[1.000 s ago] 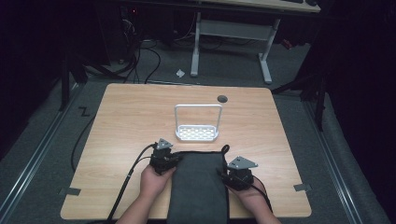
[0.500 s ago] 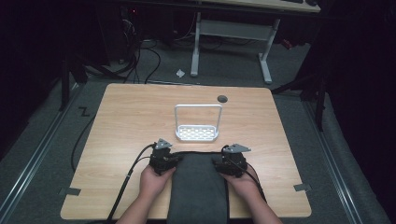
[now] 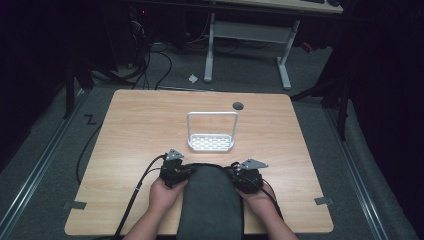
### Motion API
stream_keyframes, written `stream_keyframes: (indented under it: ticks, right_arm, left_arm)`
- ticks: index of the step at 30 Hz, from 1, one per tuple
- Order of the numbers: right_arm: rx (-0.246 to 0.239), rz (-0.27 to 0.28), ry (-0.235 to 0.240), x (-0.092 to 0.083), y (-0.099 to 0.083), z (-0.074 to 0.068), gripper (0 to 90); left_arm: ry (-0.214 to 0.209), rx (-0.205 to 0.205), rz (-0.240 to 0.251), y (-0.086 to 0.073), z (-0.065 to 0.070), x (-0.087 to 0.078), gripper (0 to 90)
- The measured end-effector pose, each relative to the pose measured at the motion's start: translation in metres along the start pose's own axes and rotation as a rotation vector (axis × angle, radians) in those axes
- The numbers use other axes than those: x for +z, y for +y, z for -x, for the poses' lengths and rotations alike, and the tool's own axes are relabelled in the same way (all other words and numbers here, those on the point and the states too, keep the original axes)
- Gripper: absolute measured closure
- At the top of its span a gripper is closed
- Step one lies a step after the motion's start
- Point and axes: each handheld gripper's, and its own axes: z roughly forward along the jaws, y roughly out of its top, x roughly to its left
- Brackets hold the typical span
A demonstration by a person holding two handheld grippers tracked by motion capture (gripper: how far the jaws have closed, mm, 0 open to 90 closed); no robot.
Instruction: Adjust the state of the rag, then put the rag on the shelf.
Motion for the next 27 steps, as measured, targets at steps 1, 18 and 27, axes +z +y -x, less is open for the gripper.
stream_keyframes:
  ticks: [1,18,27]
  right_arm:
    - [-0.007,0.002,-0.002,0.000,0.000,0.000,78.6]
    - [-0.007,0.132,-0.010,-0.016,0.014,-0.002,78.4]
    - [-0.019,0.226,-0.012,-0.032,0.033,-0.008,78.3]
  left_arm:
    - [0.003,0.005,0.005,0.000,0.001,-0.001,78.7]
    - [0.006,-0.005,0.129,0.009,0.003,-0.021,82.0]
    - [-0.001,-0.008,0.241,0.022,0.010,-0.049,82.5]
